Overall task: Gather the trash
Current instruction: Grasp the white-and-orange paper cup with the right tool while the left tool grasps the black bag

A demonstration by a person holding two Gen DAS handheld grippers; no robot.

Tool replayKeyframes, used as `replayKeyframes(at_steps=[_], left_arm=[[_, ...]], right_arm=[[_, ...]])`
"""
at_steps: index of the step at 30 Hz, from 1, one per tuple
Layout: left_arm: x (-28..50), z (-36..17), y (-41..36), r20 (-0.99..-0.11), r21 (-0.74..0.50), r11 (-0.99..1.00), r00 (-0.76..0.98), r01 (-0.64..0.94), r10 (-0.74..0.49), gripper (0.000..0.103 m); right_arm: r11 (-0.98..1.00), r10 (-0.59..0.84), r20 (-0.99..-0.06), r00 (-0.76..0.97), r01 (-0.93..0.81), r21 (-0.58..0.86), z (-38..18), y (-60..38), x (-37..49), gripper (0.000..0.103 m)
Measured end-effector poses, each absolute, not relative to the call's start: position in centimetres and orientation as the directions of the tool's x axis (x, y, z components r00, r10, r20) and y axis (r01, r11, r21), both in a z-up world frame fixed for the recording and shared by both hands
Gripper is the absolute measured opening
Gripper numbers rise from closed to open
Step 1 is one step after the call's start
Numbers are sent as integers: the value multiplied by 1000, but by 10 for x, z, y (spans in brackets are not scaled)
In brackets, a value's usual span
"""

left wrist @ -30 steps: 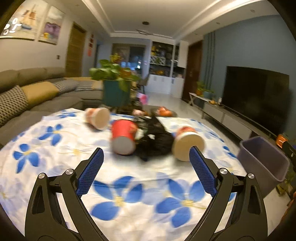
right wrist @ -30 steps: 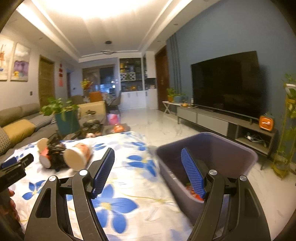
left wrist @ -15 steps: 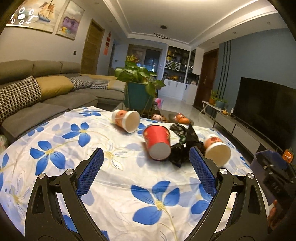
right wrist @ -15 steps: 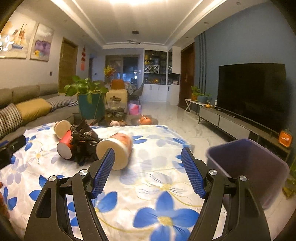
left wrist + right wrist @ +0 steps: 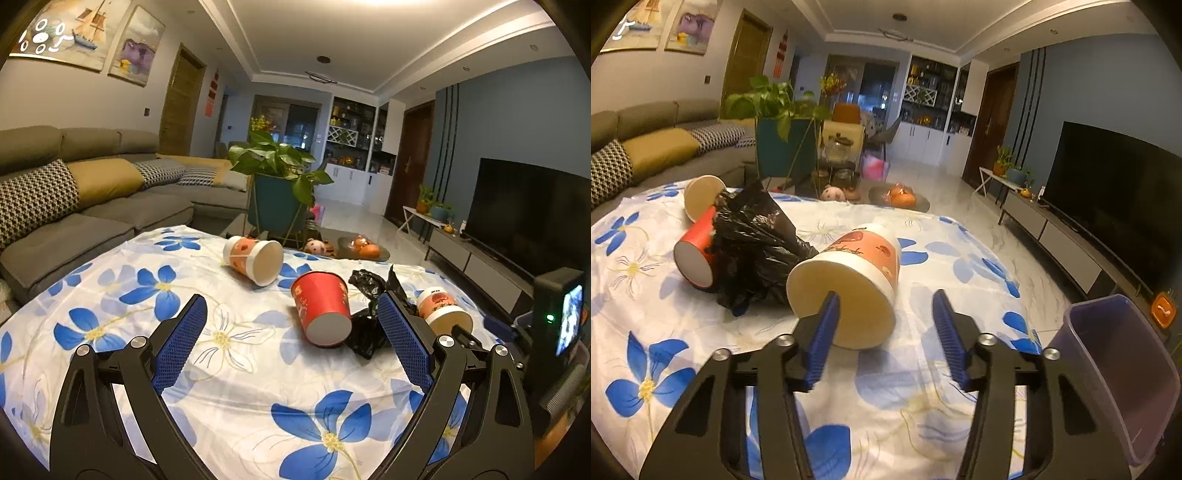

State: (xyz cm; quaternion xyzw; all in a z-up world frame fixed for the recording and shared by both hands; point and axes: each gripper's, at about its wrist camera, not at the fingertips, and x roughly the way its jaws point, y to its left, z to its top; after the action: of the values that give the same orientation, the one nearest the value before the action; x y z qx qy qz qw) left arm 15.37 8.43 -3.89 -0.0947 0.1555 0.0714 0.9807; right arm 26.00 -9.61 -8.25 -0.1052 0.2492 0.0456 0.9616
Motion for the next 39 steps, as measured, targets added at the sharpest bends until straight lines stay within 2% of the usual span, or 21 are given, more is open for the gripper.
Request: replayKeyframes(at_steps=[1, 3, 9, 18, 23, 29, 32, 34, 36, 39], left_arm=[[157, -39, 84, -320, -165, 973, 942, -160, 100, 92], [162, -40, 82, -321, -164, 976, 943, -143, 84, 92], [181, -45, 72, -333, -164, 983, 943, -77, 19, 92], [216, -51, 51, -360, -174, 985, 929, 23, -85, 91], [248, -55, 42, -396, -199, 977, 905, 83, -158, 82], [273, -60, 31, -442, -185, 977, 880, 102, -176, 62], [281, -64, 27, -470, -189, 975, 861, 117, -194, 44], [285, -67, 26, -487, -200, 970, 846, 135, -218, 24], [285, -71, 25, -496, -200, 969, 837, 146, -229, 13], [281, -73, 23, -492, -212, 963, 833, 169, -254, 5]], right_arm=[[974, 31, -495, 868, -137, -180, -83, -96, 263, 40], [974, 34, -510, 860, -143, -176, -84, -96, 267, 25], [978, 60, -505, 861, -152, -143, -84, -104, 264, 5], [991, 78, -432, 898, -117, -65, -72, -133, 240, 4], [995, 66, -388, 919, -89, -43, -65, -152, 218, 4], [997, 63, -360, 931, -76, -21, -60, -169, 203, 4], [997, 63, -351, 934, -73, -15, -59, -174, 199, 4], [997, 64, -345, 937, -72, -10, -59, -177, 198, 4], [998, 64, -340, 938, -69, -2, -60, -181, 194, 4], [998, 70, -338, 939, -69, 13, -60, -185, 190, 4]])
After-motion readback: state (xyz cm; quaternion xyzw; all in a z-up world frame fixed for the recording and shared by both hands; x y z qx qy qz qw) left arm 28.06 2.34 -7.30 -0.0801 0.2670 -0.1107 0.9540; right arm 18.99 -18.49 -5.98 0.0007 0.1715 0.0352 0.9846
